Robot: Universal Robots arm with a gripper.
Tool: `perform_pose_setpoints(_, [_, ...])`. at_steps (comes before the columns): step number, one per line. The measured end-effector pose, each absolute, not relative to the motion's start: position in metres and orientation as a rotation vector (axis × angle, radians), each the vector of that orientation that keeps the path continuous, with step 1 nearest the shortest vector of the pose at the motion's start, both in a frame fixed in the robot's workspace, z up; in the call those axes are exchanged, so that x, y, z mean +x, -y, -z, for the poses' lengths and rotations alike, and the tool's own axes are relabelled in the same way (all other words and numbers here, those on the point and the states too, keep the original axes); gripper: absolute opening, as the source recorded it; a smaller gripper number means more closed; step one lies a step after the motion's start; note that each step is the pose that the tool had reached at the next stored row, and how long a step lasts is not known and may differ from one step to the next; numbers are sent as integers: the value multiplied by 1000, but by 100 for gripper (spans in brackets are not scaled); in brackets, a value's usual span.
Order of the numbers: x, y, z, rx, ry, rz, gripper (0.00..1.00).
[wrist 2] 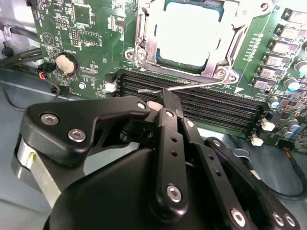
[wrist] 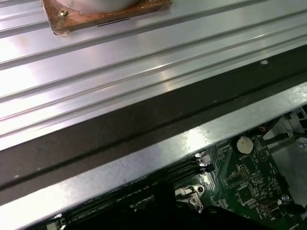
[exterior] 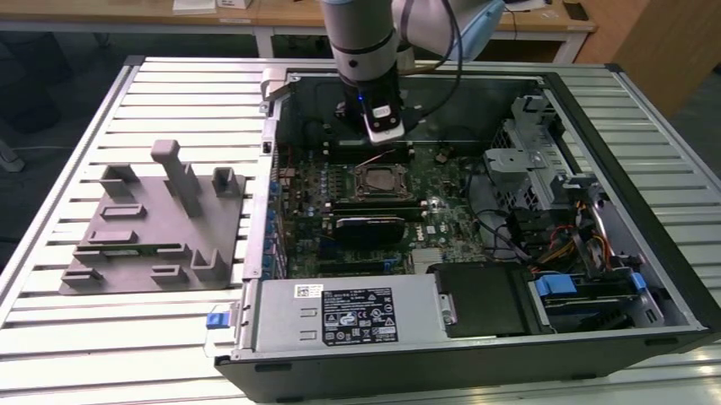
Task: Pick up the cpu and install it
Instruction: 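Install the first cpu locking lever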
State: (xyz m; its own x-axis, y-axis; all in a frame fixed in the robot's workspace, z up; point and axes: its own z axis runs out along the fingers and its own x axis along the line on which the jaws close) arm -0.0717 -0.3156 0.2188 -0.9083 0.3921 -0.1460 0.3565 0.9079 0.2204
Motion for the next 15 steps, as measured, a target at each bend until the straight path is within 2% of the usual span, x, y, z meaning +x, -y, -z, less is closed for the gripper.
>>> perform_pose_setpoints(15, [-72, 316, -206, 607, -2863, -279, 11])
